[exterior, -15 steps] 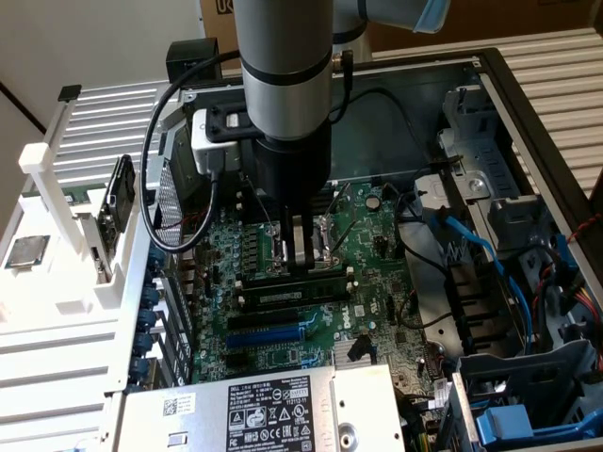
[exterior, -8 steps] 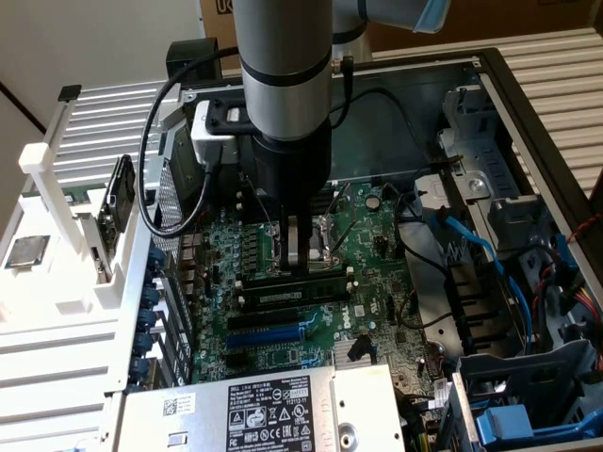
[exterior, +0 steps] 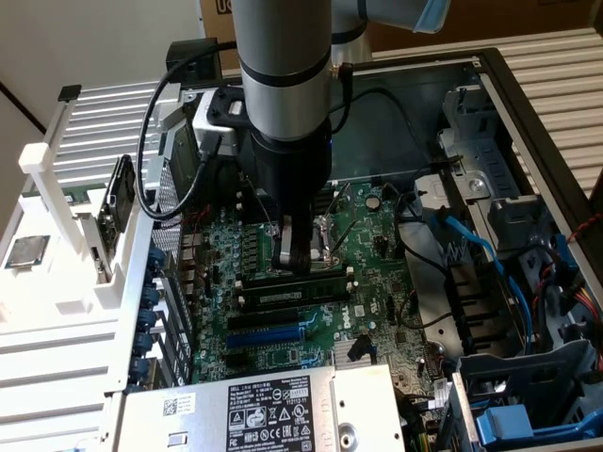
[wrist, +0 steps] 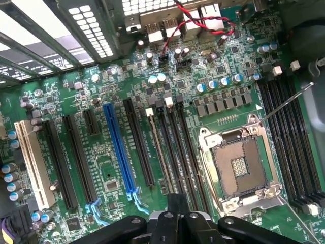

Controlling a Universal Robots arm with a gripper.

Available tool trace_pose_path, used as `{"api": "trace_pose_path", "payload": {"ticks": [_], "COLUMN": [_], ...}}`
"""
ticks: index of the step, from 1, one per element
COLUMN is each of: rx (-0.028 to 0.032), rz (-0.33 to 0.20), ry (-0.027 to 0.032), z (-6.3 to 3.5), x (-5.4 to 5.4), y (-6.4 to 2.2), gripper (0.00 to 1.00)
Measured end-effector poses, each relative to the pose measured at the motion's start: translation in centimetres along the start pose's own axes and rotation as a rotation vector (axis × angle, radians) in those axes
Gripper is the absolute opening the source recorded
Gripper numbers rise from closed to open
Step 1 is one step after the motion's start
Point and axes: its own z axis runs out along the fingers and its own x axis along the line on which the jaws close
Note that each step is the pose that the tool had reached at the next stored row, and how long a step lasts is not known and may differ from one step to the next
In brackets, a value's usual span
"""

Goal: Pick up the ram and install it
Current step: 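Press down the ram until it locks into place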

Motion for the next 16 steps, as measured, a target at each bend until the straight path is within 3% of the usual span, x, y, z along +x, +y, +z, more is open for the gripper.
{"api": "trace_pose_path", "payload": {"ticks": [12,16], "rx": [0.0239,0.0285], "rz": [0.325,0.388], "ry": [-0.0024,-0.003], "z": [-0.01,0.0], "x": [0.0,0.0], "y": [0.0,0.0], "gripper": [0.1,0.1]}}
